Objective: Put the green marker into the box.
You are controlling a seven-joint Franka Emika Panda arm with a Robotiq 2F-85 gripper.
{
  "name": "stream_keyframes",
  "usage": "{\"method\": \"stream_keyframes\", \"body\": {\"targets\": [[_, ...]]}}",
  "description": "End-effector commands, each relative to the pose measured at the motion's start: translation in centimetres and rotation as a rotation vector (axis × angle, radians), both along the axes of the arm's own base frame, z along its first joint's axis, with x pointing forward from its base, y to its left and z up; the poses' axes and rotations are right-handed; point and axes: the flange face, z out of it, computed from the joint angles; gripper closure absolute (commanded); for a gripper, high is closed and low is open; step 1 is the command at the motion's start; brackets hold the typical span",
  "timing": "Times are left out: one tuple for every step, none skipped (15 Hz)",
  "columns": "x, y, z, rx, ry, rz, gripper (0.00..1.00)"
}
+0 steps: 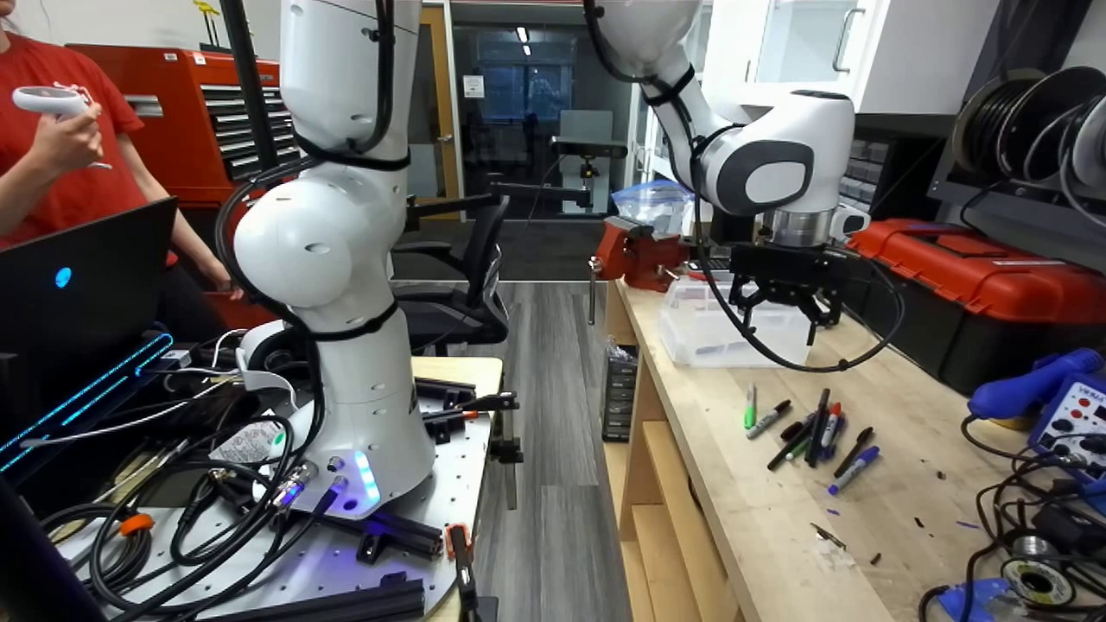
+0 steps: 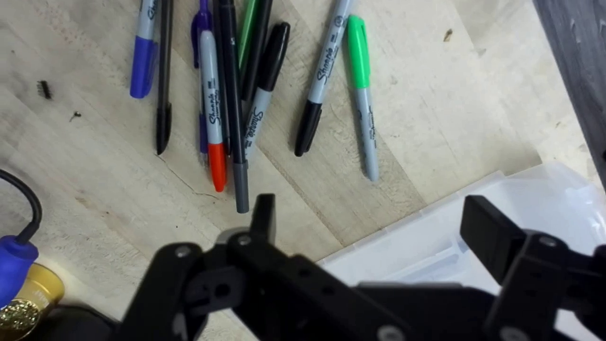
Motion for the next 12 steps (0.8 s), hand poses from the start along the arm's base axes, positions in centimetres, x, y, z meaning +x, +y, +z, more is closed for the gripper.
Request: {"method": "stream_keyframes", "body": {"targets": [[-0.8,0.6,-1.1,-0.031,-0.052,0.055,0.00],[-0.9,0.9,-1.6,-0.037,-0.053,0.067,0.00],[-0.9,1.0,-2.2,-0.041,-0.051,0.076,0.00],[-1.0,1.3,-2.7,-0.043,-0.047,0.084,0.00],[-1.1,1.4,-3.1,-0.045,-0.046,0.092,0.00],[-1.1,1.6,-3.9,-0.045,-0.044,0.101,0.00],[-1.2,1.8,-4.4,-0.045,-0.043,0.107,0.00],[-1.2,2.0,-5.3,-0.044,-0.039,0.116,0.00],[-1.3,2.2,-5.9,-0.042,-0.037,0.122,0.00],[-1.3,2.2,-6.6,-0.042,-0.038,0.130,0.00],[-1.3,2.3,-7.2,-0.041,-0.039,0.139,0.00],[-1.3,2.4,-7.9,-0.041,-0.041,0.148,0.00]]}}
